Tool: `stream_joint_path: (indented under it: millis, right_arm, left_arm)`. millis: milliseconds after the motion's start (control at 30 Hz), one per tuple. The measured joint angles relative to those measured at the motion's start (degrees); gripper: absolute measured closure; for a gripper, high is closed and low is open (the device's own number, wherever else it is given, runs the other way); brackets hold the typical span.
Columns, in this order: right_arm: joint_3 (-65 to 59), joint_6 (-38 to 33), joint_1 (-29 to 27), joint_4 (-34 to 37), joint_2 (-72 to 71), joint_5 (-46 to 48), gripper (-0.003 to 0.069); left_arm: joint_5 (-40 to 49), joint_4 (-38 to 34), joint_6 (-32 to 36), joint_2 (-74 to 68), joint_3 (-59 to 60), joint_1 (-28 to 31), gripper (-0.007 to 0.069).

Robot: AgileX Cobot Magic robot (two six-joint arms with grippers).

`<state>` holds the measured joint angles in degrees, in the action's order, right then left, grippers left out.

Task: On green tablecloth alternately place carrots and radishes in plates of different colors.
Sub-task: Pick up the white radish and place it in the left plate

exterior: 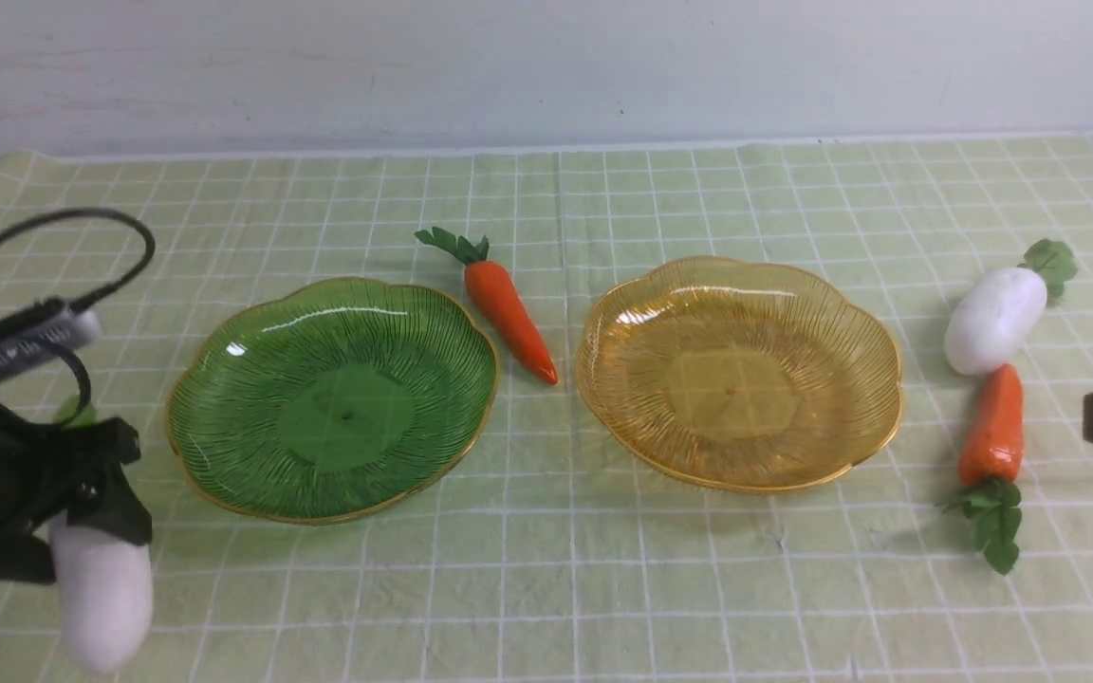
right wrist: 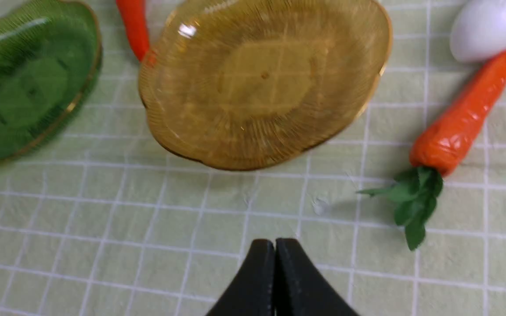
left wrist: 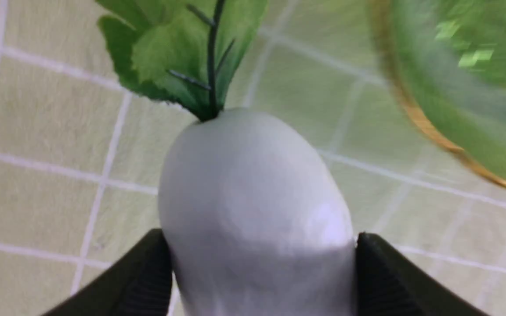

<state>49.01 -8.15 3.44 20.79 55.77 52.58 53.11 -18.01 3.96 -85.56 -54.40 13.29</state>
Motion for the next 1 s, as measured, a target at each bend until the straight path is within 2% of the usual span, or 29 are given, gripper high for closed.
stream_joint_path:
  millis: [100, 133, 200, 367, 433, 500, 600, 767, 800, 833, 900, 1000]
  right_arm:
    - [5.7, 3.2, -0.8, -4.9, 8.3, 2.7, 0.0673]
    - [7.6, 3.9, -1.8, -5.6, 11.5, 2.9, 0.0673]
    - [10.7, 4.9, -4.2, -6.1, 16.8, 2.9, 0.0673]
    - [15.6, 7.3, -8.9, -6.7, 26.9, 2.1, 0.0672]
    - [17.9, 8.2, -10.3, -7.0, 33.5, 1.6, 0.0653]
    - [18.9, 8.2, -10.4, -7.0, 37.2, 1.2, 0.0632]
    - [20.1, 8.2, -10.4, -7.0, 43.6, -1.4, 0.0543]
    - [21.3, 8.5, -10.4, -6.6, 50.7, -4.4, 0.0334]
    - [21.6, 8.5, -10.4, -6.1, 52.5, -5.1, 0.0265]
    - [21.7, 8.5, -10.4, -5.9, 52.7, -5.2, 0.0255]
    - [22.6, 8.2, -10.4, -3.5, 54.6, -5.8, 0.0162]
    - [23.5, 6.1, -10.4, -2.5, 56.7, -5.7, 0.0128]
  left_arm:
    - [-1.0, -1.5, 7.7, 4.9, -3.3, -3.4, 0.016]
    - [-2.1, -2.8, 12.0, 6.0, -5.0, -5.8, 0.016]
    - [-4.1, -4.9, 15.5, 6.4, -7.0, -8.3, 0.016]
    - [-11.3, -6.7, 19.7, 4.0, -9.9, -12.6, 0.016]
    - [-17.2, -6.9, 20.7, -0.2, -10.6, -13.8, 0.016]
    - [-19.3, -7.2, 20.8, -2.9, -10.7, -14.0, 0.016]
    - [-21.4, -7.2, 20.8, -8.3, -11.6, -14.0, 0.016]
    - [-21.6, -7.3, 20.8, -13.7, -13.4, -14.0, 0.0146]
    - [-21.4, -7.3, 20.8, -14.6, -13.9, -14.0, 0.0116]
    - [-21.4, -7.3, 20.8, -14.7, -14.0, -14.0, 0.0111]
    - [-21.4, -7.4, 20.8, -15.4, -14.3, -14.0, 0.0043]
    - [-21.3, -7.4, 20.8, -15.4, -14.8, -14.0, -0.0017]
